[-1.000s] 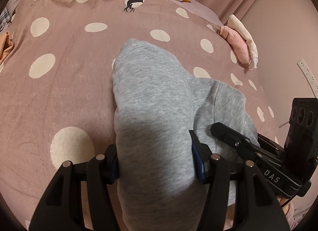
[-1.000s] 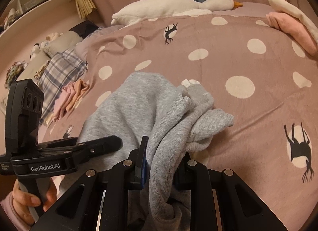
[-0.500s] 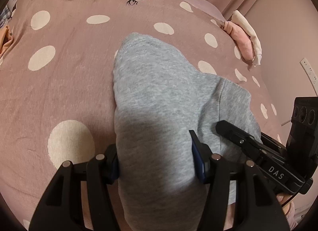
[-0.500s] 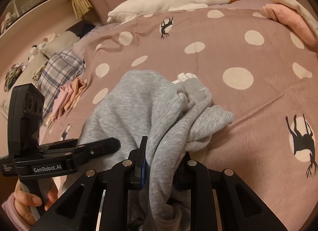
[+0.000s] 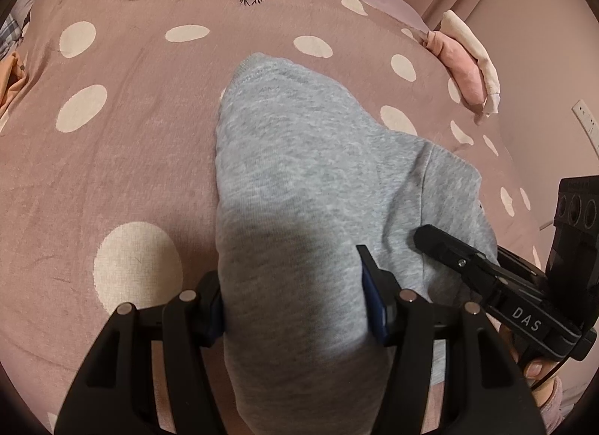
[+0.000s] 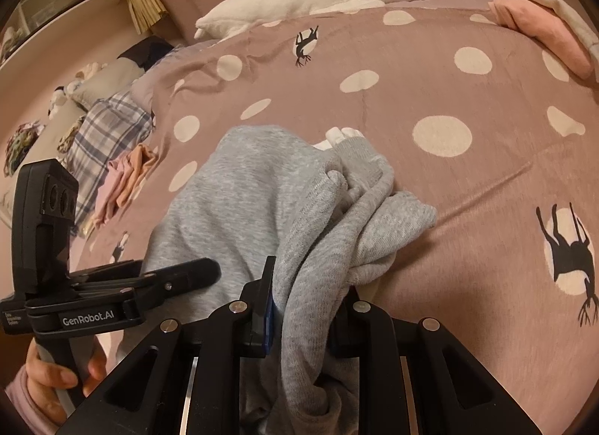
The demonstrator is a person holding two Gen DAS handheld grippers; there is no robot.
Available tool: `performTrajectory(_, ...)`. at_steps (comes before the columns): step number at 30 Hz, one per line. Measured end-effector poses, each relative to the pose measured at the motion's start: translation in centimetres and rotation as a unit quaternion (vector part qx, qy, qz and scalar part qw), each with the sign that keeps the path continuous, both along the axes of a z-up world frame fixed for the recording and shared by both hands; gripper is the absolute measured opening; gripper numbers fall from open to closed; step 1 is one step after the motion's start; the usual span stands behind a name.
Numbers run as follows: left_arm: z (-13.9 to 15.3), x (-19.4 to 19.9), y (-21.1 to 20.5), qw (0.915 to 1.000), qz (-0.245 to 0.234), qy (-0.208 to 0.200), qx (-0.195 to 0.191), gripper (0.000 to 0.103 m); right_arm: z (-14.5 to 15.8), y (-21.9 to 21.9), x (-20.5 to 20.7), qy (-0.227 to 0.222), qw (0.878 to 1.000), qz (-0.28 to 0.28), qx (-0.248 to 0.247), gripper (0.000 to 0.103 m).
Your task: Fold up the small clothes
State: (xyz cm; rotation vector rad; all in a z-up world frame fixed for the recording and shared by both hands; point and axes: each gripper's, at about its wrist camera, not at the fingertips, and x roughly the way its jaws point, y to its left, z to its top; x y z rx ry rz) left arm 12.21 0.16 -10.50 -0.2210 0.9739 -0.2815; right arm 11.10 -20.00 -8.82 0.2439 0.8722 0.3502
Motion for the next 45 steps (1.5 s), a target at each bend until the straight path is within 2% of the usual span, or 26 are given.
performTrajectory(45, -1.0, -0.5, -1.1, 0.9974, 0.014, -0.001, 0.07, 0.071, -1.8, -2.3, 0.1, 0.042, 0.999, -0.021, 0.022, 0.022)
